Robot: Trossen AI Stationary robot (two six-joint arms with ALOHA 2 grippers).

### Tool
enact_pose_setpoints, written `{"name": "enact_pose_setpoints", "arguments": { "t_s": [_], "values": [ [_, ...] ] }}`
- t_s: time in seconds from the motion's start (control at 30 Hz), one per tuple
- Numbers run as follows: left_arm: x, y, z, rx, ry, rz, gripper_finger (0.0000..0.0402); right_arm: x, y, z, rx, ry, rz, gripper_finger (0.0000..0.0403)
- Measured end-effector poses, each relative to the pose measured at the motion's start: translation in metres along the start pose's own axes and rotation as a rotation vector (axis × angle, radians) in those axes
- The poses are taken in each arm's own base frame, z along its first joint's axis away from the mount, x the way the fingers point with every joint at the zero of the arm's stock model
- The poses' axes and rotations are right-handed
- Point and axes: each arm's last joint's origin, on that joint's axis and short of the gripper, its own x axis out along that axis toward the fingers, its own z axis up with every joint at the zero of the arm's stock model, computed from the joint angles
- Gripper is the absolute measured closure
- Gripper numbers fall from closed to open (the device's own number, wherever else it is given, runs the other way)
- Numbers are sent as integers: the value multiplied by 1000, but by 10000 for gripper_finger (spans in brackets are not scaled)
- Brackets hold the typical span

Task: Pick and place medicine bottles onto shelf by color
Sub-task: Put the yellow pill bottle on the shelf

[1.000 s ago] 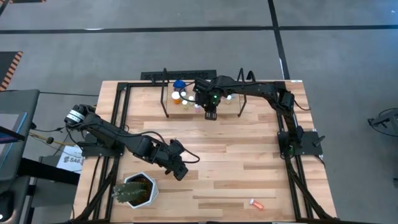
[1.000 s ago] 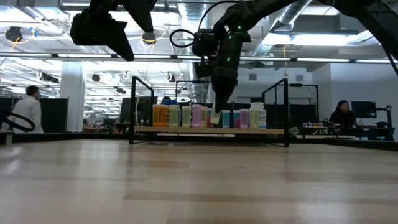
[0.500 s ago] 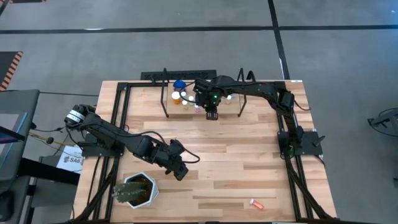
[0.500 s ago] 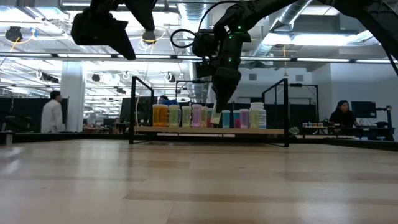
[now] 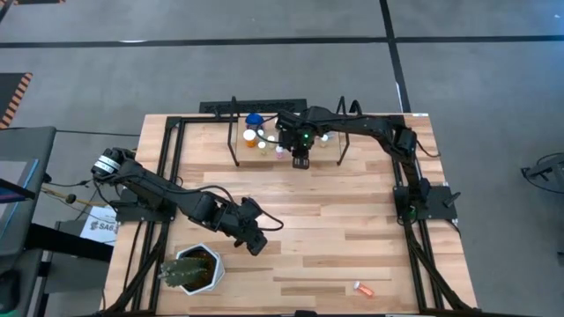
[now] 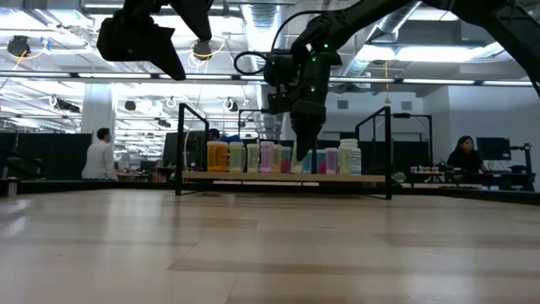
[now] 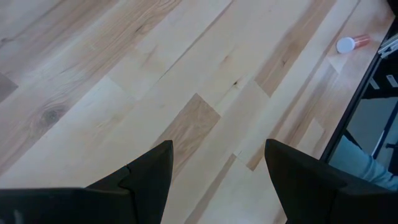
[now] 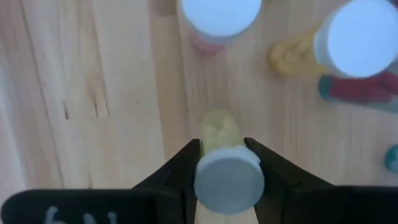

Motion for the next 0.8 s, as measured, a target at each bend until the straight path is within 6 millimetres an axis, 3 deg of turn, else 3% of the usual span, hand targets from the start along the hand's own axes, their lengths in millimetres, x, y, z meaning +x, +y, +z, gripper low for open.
{"name": "enact_pose_setpoints", "arguments": {
  "t_s": [0.4,0.8],
  "values": [
    [0,0,0,0,0,0,162,4,0,1,-1,-18,-6,264],
    [0,0,0,-5,0,0,162,3,1,-1,-1,-4,-2,211]
  ]
}}
